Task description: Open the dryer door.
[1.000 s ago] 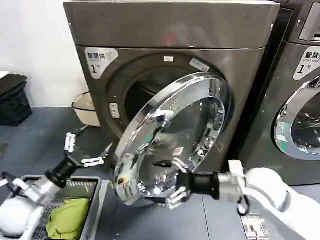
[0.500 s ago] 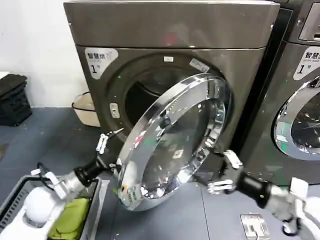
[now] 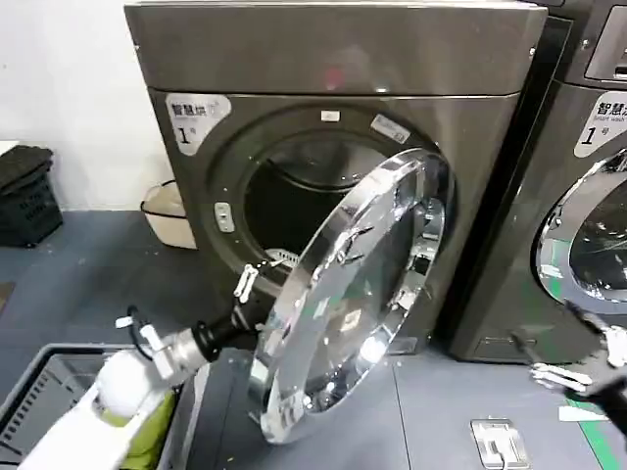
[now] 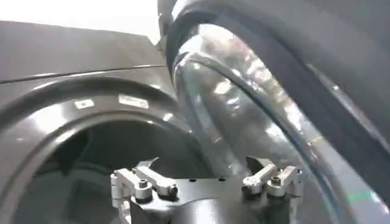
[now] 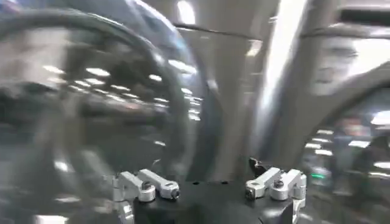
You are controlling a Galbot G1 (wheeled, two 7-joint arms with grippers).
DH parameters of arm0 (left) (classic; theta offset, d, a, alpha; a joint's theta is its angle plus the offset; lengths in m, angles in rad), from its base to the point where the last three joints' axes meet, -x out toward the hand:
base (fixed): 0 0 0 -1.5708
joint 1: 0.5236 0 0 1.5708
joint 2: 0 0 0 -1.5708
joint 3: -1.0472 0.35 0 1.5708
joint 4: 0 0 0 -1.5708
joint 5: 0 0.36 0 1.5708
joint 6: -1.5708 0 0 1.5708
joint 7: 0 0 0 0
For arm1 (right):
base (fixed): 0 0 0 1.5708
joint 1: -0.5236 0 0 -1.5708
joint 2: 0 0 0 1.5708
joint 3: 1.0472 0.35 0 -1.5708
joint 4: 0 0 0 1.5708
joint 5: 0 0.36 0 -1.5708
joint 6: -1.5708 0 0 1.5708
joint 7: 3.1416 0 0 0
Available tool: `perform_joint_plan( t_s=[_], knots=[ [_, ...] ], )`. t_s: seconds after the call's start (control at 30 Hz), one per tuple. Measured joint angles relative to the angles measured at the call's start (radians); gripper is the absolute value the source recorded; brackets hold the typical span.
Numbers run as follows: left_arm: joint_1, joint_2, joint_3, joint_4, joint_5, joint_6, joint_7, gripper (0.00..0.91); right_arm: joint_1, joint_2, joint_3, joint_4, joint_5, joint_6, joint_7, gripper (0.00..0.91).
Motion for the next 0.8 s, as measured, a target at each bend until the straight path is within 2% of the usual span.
perform_joint_plan(
  t_s=[0.2,0.33,0.47,0.8],
  knots=[
    [-0.085,-0.013,0.091,0.034,-0.003,-0.002,-0.002,0.907,0.013,0.14,0.118,-0.062,-0.089,0.002,0.151,0.907],
    [-0.141,-0.022,0.152,0.055,0.002,-0.006,-0.003,0.907,0.028,0.194,0.201,-0.132,-0.101,-0.065,0.251,0.907],
    [-0.201,-0.036,0.216,0.079,0.005,-0.006,-0.008,0.907,0.026,0.205,0.291,-0.199,-0.102,-0.112,0.307,0.907],
    [-0.319,-0.098,0.355,0.145,0.019,-0.002,-0.013,0.907,0.014,0.15,0.474,-0.43,-0.126,-0.082,0.375,0.907]
  ],
)
